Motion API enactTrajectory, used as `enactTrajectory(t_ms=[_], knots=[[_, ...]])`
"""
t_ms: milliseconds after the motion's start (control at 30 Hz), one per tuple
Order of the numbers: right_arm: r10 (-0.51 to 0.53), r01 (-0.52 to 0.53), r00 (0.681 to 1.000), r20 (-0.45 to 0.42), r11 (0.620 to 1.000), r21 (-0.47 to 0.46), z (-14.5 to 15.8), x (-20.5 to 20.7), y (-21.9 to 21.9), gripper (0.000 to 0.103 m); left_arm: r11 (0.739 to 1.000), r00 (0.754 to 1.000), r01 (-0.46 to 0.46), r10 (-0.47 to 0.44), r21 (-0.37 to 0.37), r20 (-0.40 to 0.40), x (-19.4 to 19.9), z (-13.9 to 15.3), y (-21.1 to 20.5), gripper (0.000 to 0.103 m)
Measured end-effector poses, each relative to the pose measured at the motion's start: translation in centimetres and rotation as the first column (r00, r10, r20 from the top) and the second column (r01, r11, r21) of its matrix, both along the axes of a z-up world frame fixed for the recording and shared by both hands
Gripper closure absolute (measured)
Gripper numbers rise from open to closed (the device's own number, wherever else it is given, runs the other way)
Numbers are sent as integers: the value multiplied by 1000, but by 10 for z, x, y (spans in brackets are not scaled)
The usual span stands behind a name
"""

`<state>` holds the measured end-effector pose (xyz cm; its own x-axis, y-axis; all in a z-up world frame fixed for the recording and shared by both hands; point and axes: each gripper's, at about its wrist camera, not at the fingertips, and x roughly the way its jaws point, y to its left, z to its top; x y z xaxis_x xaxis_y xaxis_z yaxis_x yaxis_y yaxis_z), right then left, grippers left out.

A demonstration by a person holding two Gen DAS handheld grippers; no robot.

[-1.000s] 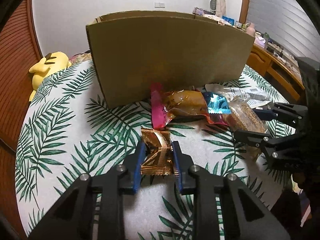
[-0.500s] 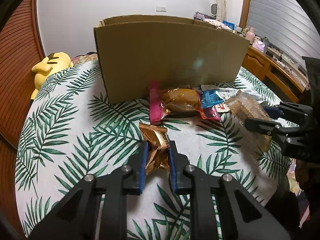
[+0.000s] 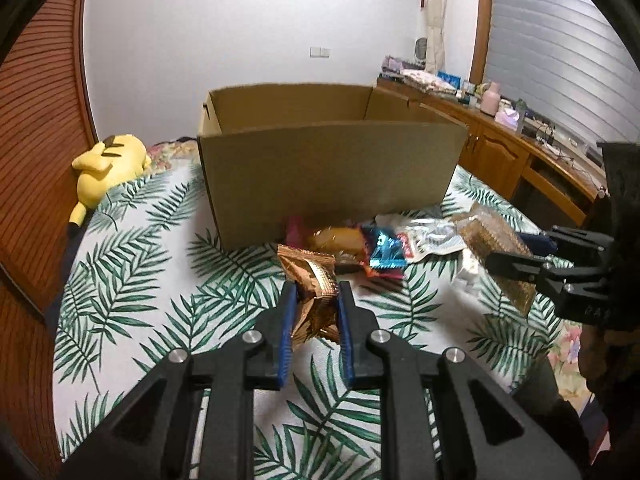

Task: Organize snacks
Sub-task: 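Lift both held snacks and carry them over the cardboard box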

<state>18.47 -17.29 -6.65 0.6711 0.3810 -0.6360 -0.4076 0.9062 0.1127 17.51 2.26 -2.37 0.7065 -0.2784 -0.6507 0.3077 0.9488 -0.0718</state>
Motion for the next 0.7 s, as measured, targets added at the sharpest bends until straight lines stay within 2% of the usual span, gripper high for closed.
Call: enactTrajectory(t_ms=[700], knots=[[-51, 41, 994, 94, 994, 102, 27, -39, -26, 61, 998, 994, 9, -1, -69, 112, -29, 33, -6, 86]])
